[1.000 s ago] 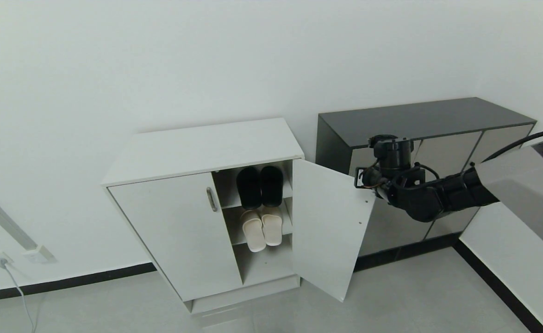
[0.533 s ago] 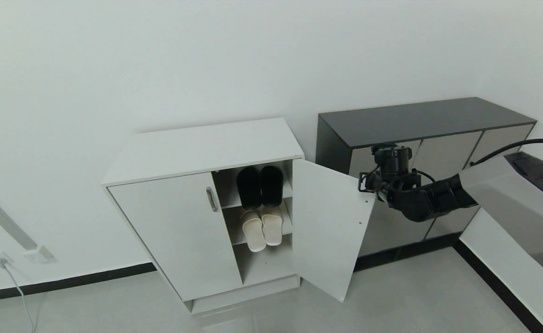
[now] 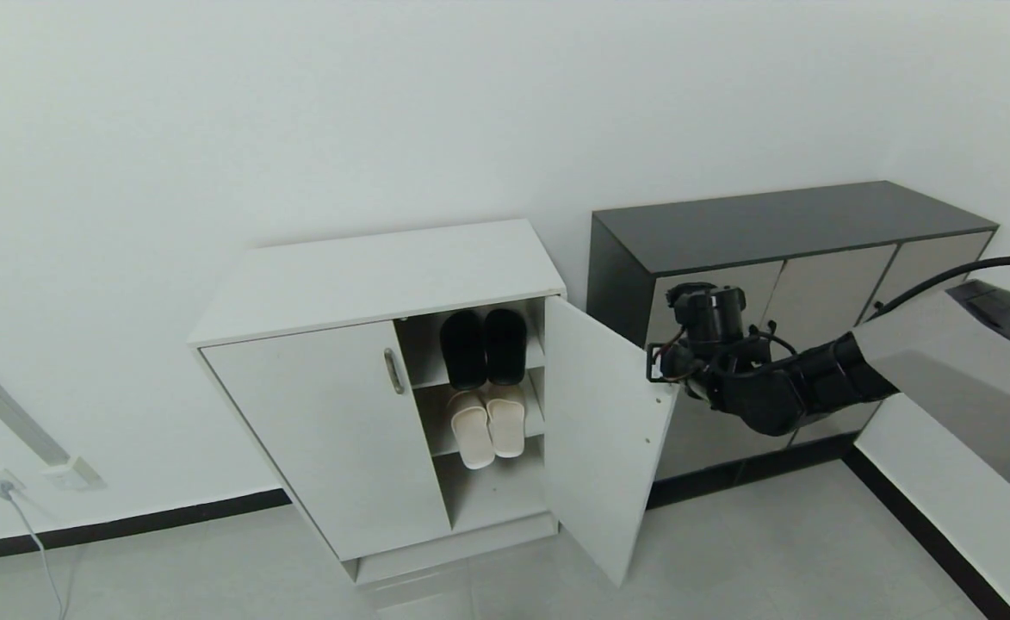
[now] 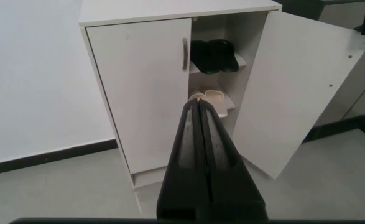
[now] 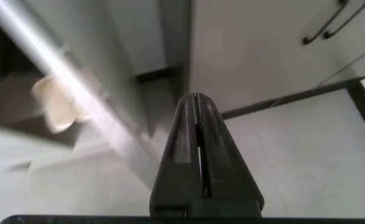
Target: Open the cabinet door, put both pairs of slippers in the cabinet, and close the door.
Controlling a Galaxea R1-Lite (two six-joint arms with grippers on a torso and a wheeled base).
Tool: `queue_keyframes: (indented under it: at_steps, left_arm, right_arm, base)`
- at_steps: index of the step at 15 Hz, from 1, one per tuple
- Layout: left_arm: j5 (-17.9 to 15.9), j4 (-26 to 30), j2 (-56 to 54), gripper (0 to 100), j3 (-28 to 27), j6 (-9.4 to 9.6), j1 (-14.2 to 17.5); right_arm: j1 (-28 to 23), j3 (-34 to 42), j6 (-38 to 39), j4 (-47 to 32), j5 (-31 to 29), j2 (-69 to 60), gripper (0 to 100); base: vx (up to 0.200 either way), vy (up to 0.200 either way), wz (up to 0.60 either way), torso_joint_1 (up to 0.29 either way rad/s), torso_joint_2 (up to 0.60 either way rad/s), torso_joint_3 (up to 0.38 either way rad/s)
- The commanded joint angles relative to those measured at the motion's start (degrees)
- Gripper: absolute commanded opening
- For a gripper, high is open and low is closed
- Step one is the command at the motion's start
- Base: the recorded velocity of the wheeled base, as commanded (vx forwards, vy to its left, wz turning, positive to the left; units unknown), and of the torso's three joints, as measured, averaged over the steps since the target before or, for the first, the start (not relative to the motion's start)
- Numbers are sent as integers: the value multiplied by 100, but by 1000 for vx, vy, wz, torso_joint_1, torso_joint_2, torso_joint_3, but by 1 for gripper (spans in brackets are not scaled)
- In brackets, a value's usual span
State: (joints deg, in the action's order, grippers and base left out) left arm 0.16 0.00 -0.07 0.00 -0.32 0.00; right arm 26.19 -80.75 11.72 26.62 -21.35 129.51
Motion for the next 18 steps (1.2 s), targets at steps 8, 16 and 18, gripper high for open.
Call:
queue_keyframes:
  at_steps: [8, 16, 18]
  left_arm:
    - [2, 0, 7, 0, 0, -12, 0]
    - [2, 0, 7, 0, 0, -12, 0]
    - [2, 0, 7, 0, -9, -12, 0]
  right_arm:
    - [1433, 1545, 411, 282, -1, -1455, 0]
    - [1776, 2248, 129, 985, -10, -1605, 0]
    - [1811, 2274, 59, 985, -10, -1605, 0]
  base:
    - [0, 0, 0, 0, 0, 0]
    - [0, 0, 0, 0, 0, 0]
    - [0, 0, 0, 0, 0, 0]
